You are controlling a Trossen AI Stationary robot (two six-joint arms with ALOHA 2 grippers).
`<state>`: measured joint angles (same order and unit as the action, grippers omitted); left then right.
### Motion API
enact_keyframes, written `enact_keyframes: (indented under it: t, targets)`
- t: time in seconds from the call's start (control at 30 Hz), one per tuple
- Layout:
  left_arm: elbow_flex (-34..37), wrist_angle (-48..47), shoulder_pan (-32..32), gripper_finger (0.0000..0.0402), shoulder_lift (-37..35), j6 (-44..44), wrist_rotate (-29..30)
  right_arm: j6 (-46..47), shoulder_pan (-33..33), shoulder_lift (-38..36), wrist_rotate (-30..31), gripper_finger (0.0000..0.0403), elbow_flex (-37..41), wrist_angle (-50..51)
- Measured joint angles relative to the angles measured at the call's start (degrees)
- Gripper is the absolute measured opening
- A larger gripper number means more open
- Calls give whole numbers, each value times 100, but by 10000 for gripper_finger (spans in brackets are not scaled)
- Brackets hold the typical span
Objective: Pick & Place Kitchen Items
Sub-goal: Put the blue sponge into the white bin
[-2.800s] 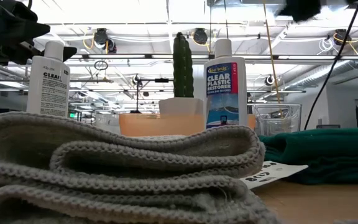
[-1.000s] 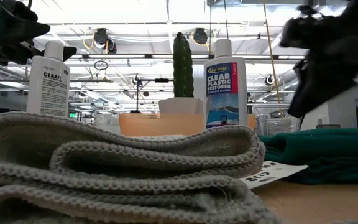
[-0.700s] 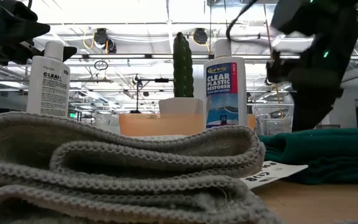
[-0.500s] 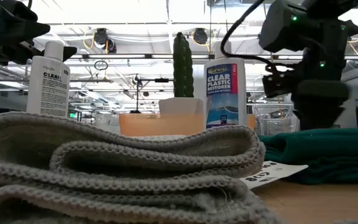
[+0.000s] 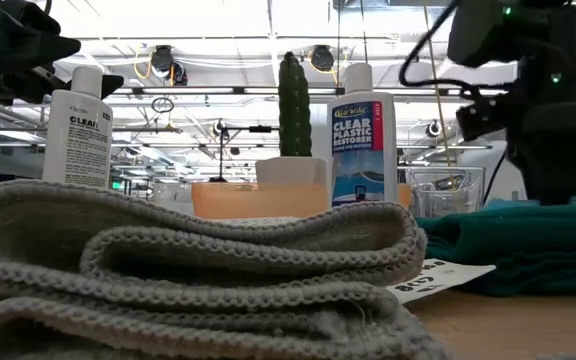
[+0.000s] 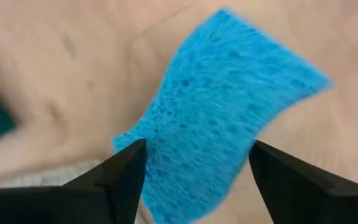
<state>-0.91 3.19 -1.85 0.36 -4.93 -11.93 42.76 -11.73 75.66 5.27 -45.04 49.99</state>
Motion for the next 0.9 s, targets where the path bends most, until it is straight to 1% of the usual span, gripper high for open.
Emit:
enact_keyframes:
  t: [0.13,0.3,0.4,0.47,0.6,0.7,0.8,0.9]
  targets:
    - [0,-1,2,337,-2,0,-1,394,0,-41,393,258,64,-147]
    - [0,-1,2,337,0,0,1,941,0,-40,500,260,422,-703]
    - [0,-1,1,337,0,1,1,1108,-27,-47,514,258,660,-1058]
    - [0,-1,2,337,0,2,-1,1084,-71,-52,528,259,896,-1419]
    - [0,-1,1,337,0,2,1,1009,-139,-79,554,262,1441,-2442]
    - [0,-1,1,337,0,1,0,787,-153,-73,609,262,1734,-3133]
    - [0,-1,1,337,-1,1,0,535,-151,-59,575,248,1804,-3245]
    - [-2,-1,2,337,0,2,1,381,-151,-56,524,208,1810,-3253]
